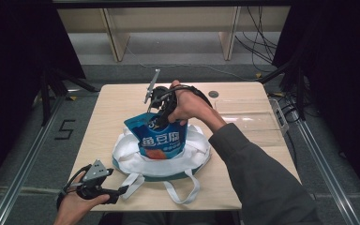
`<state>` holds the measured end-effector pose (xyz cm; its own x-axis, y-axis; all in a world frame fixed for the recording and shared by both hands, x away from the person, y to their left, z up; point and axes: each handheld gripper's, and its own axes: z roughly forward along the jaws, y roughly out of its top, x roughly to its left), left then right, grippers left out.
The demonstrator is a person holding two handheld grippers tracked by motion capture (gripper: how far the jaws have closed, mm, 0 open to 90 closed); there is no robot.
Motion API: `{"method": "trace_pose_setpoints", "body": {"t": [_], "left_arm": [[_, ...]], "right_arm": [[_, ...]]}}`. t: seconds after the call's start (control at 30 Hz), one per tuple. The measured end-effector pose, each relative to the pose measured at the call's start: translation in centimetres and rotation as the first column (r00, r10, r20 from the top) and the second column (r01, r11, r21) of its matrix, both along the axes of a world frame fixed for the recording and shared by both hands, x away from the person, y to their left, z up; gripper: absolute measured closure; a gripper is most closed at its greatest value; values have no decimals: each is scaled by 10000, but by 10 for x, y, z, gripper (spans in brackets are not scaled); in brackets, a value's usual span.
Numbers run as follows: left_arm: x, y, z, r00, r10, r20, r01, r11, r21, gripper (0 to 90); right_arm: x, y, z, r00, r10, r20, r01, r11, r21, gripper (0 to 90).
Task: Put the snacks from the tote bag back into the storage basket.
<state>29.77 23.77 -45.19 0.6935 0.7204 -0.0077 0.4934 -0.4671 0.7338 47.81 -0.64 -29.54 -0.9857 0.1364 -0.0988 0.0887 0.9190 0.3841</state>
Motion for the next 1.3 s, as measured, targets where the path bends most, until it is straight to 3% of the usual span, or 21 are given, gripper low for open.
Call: {"method": "trace_pose_setpoints", "body": {"t": [0.07,0.17,0.27,0.3,0.4,0.43,0.5,0.53,0.63,0.73,0.9,0.93,1.03,1.27,1.3], "left_arm": [[-1,-2,-1,9997,191,-121,-193,9996,-213,174],[0,0,0,10000,-17,-46,17,10000,-33,174],[0,-1,-1,10000,-45,-51,45,10000,-24,174],[-1,-3,-2,9997,188,-152,-192,9994,-295,175],[0,-1,-1,9999,-109,-33,109,9999,29,177],[-1,-3,-2,9998,126,-155,-130,9997,-214,178],[0,-3,-3,9999,111,-49,-112,9997,-237,178],[1,-1,-3,10000,-12,10,12,10000,10,178],[0,-3,-3,9998,178,-133,-179,9998,-109,179],[0,-3,-3,9996,142,-224,-146,9997,-183,180],[0,-2,-3,9997,104,-223,-108,9998,-156,180],[0,-3,-3,9997,119,-229,-124,9998,-178,180],[0,-3,-3,9996,120,-237,-125,9998,-179,180],[0,-2,-4,9996,191,-229,-194,9997,-126,180],[0,-3,-4,9995,196,-231,-199,9997,-129,180]], "right_arm": [[2,1,-1,9997,224,-40,-225,9997,-137,787],[4,3,-1,9992,410,36,-410,9991,-126,830],[3,3,-1,9989,409,-213,-415,9987,-292,856],[3,4,-1,9988,431,-238,-439,9984,-354,863],[3,4,-1,9977,653,-187,-660,9969,-425,890],[3,5,-1,9974,692,-205,-701,9965,-452,900],[3,5,-1,9955,939,-128,-944,9943,-500,900],[2,6,0,9962,855,-142,-862,9946,-583,900],[0,7,1,9971,738,-165,-748,9948,-688,900],[1,10,1,9930,1177,36,-1170,9897,-828,900],[-1,10,2,9935,1134,66,-1123,9896,-900,900],[-2,10,5,9956,940,-25,-938,9914,-910,900],[-3,10,13,9940,1079,176,-1058,9899,-943,900],[-9,11,37,9964,810,262,-782,9923,-962,900],[-10,10,47,9941,961,494,-915,9919,-884,900]]}}
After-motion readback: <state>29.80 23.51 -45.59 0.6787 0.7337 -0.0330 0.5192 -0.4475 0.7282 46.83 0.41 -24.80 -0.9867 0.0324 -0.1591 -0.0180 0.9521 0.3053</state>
